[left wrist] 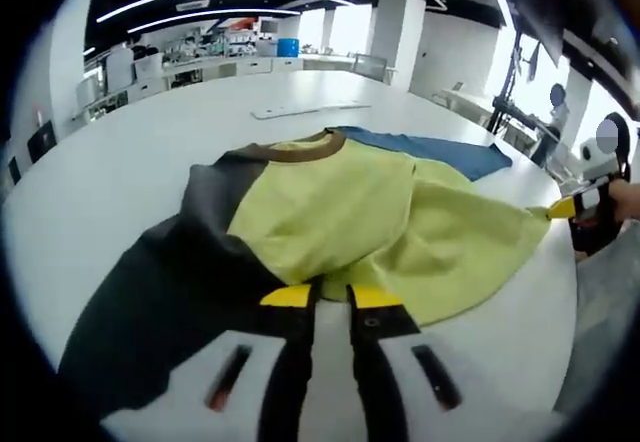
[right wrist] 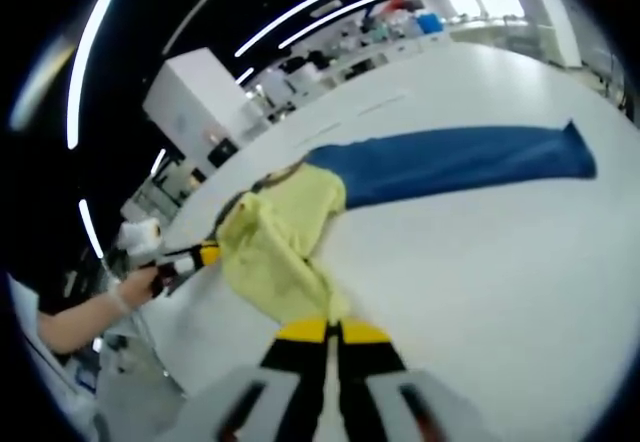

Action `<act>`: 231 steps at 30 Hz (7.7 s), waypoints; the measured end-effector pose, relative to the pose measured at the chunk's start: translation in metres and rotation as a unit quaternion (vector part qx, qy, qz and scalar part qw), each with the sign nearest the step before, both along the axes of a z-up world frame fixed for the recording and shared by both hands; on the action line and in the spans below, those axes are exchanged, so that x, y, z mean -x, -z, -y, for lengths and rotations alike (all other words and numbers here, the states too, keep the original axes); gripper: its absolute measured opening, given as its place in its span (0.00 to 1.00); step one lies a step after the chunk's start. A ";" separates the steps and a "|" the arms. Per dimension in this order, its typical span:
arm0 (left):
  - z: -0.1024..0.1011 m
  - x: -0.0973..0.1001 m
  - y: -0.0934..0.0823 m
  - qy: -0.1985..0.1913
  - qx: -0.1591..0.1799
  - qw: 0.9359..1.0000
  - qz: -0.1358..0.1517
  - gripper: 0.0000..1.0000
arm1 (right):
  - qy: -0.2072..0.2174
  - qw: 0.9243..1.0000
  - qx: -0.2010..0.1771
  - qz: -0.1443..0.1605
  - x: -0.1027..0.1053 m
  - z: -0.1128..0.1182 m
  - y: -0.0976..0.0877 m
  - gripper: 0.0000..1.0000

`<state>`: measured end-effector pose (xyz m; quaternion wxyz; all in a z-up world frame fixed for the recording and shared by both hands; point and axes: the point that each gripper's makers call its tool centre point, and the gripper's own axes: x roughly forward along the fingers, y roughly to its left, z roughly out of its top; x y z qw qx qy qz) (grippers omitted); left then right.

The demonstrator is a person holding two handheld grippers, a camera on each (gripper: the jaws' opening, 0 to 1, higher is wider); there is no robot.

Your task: Fold the garment on the visible template until the final outline fits inside the template.

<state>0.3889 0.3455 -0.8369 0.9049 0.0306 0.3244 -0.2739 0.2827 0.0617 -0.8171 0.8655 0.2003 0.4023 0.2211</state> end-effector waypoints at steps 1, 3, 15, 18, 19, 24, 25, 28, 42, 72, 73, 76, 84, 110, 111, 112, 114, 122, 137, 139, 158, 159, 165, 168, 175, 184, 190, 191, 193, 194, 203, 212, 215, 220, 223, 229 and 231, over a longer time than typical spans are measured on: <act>0.000 0.000 0.000 0.000 0.000 1.000 -0.001 0.11 | 0.000 1.000 0.000 0.000 0.000 0.000 0.000 0.00; 0.001 0.000 0.000 0.002 0.002 1.000 -0.001 0.11 | -0.001 1.000 0.000 0.000 0.000 0.000 0.000 0.00; 0.001 -0.003 0.003 0.012 -0.012 1.000 0.012 0.00 | -0.001 1.000 0.000 -0.003 0.000 0.000 0.002 0.00; -0.001 -0.002 0.002 0.011 -0.015 1.000 0.012 0.00 | -0.001 1.000 -0.001 -0.003 0.000 0.000 0.001 0.00; -0.003 -0.002 0.001 0.008 -0.012 1.000 0.011 0.00 | 0.000 1.000 -0.001 -0.002 0.000 0.001 0.001 0.00; -0.017 0.015 -0.016 -0.007 0.006 1.000 0.003 0.00 | -0.004 1.000 -0.001 0.002 0.000 0.000 -0.003 0.00; -0.020 0.020 -0.020 -0.008 0.008 1.000 0.004 0.00 | -0.005 1.000 -0.001 0.003 0.000 0.000 -0.004 0.00; -0.027 0.030 -0.023 -0.009 0.010 1.000 0.003 0.00 | -0.008 1.000 -0.001 0.003 0.001 -0.001 -0.005 0.00; -0.047 0.099 -0.018 -0.038 0.027 0.998 -0.041 0.00 | -0.029 1.000 -0.004 0.001 0.010 -0.010 -0.009 0.00; -0.050 0.214 -0.004 -0.064 0.038 0.986 -0.147 0.00 | -0.107 0.990 0.037 -0.085 0.060 -0.008 0.010 0.00; -0.050 0.216 -0.003 -0.063 0.038 0.986 -0.149 0.00 | -0.114 0.988 0.040 -0.098 0.066 -0.008 0.013 0.00; -0.052 0.220 -0.002 -0.062 0.036 0.985 -0.156 0.00 | -0.125 0.983 0.046 -0.127 0.080 -0.007 0.020 0.00; -0.053 0.229 0.002 -0.060 0.035 0.983 -0.172 0.00 | -0.158 0.968 0.064 -0.185 0.112 -0.008 0.033 0.00; -0.051 0.242 0.009 -0.060 0.042 0.977 -0.200 0.00 | -0.162 0.968 0.069 -0.180 0.113 -0.006 0.035 0.00; -0.051 0.242 0.009 -0.057 0.041 0.978 -0.196 0.00 | -0.172 0.967 0.070 -0.173 0.114 -0.007 0.034 0.00; -0.052 0.242 0.009 -0.055 0.038 0.979 -0.192 0.01 | -0.179 0.967 0.072 -0.168 0.115 -0.008 0.033 0.00; -0.053 0.244 0.008 -0.051 0.037 0.980 -0.191 0.03 | -0.188 0.966 0.072 -0.164 0.114 -0.007 0.032 0.07; -0.061 0.236 -0.009 -0.067 0.048 0.985 -0.154 0.29 | -0.222 0.967 0.092 -0.079 0.100 -0.008 0.019 0.39; -0.126 0.167 -0.049 -0.156 0.092 0.981 -0.062 0.76 | -0.179 0.977 0.102 0.049 0.067 -0.012 -0.013 0.93; -0.139 0.157 -0.053 -0.170 0.091 0.980 -0.052 0.84 | -0.164 0.979 0.104 0.068 0.060 -0.010 -0.018 1.00; -0.254 0.076 -0.058 -0.258 0.059 0.964 -0.014 0.80 | -0.125 0.983 0.109 0.084 0.049 0.011 -0.026 0.99; -0.261 0.073 -0.053 -0.262 0.051 0.964 -0.017 0.80 | -0.126 0.983 0.108 0.083 0.049 0.010 -0.026 0.99; -0.282 0.070 -0.037 -0.287 0.020 0.957 -0.031 0.67 | -0.137 0.981 0.118 0.068 0.055 0.012 -0.020 0.97; -0.292 0.071 -0.022 -0.303 0.007 0.952 -0.048 0.60 | -0.138 0.981 0.118 0.065 0.056 0.011 -0.018 0.96; -0.305 0.067 -0.010 -0.316 -0.020 0.947 -0.047 0.41 | -0.131 0.982 0.121 0.059 0.061 0.015 -0.018 0.93; -0.317 0.073 -0.003 -0.345 -0.026 0.935 -0.072 0.32 | -0.117 0.985 0.112 0.057 0.062 0.021 -0.021 0.91; -0.329 0.076 0.002 -0.337 -0.073 0.936 -0.065 0.16 | -0.115 0.986 0.107 0.056 0.064 0.017 -0.024 0.89; -0.330 0.074 0.004 -0.329 -0.068 0.940 -0.064 0.13 | -0.115 0.986 0.107 0.056 0.064 0.016 -0.024 0.89; -0.330 0.072 0.005 -0.330 -0.070 0.939 -0.066 0.06 | -0.119 0.986 0.108 0.054 0.066 0.013 -0.021 0.89; -0.330 0.071 0.005 -0.322 -0.067 0.942 -0.066 0.03 | -0.121 0.985 0.108 0.053 0.066 0.012 -0.021 0.89; -0.350 0.072 0.003 -0.348 -0.061 0.933 -0.069 0.00 | -0.127 0.985 0.108 0.050 0.068 0.007 -0.018 0.89; -0.380 0.059 -0.004 -0.355 -0.084 0.929 -0.063 0.00 | -0.128 0.984 0.113 0.043 0.066 0.009 -0.017 0.88; -0.384 0.049 0.000 -0.343 -0.097 0.932 -0.068 0.00 | -0.131 0.984 0.113 0.040 0.066 0.007 -0.016 0.88; -0.377 0.056 -0.001 -0.344 -0.100 0.930 -0.077 0.00 | -0.133 0.984 0.113 0.040 0.066 0.005 -0.016 0.88; -0.374 0.058 -0.002 -0.341 -0.102 0.931 -0.082 0.00 | -0.133 0.984 0.114 0.039 0.066 0.009 -0.014 0.88; -0.376 0.060 0.007 -0.344 -0.100 0.929 -0.091 0.00 | -0.122 0.985 0.112 0.043 0.066 0.012 -0.016 0.88; -0.377 0.061 0.007 -0.356 -0.087 0.926 -0.089 0.00 | -0.120 0.986 0.112 0.043 0.065 0.012 -0.017 0.88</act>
